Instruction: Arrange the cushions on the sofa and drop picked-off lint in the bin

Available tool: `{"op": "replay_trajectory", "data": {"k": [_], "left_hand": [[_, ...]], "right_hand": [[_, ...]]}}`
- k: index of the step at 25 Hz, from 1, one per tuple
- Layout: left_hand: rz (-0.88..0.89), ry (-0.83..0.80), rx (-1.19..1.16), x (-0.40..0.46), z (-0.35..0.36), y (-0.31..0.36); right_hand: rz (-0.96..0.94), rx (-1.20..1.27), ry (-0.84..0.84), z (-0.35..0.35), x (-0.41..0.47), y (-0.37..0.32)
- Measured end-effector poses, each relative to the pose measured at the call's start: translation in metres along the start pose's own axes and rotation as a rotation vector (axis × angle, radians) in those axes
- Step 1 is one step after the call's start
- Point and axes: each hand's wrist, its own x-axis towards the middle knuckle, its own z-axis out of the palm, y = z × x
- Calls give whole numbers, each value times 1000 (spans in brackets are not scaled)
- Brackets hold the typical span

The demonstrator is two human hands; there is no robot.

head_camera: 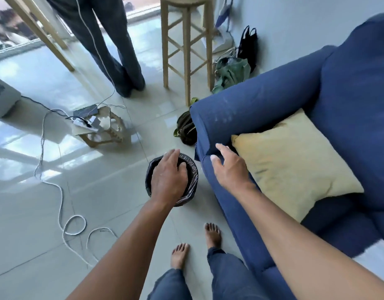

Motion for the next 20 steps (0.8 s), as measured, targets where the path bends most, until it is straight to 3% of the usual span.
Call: {"op": "replay_trajectory", "data": {"k": [7, 20], "left_hand": [[464, -191, 103, -59, -4, 55], [1293, -591, 193, -292, 111, 198]], "right_hand": [[129, -17, 298, -47, -116, 26], [742, 29, 899, -111, -418, 166]]}}
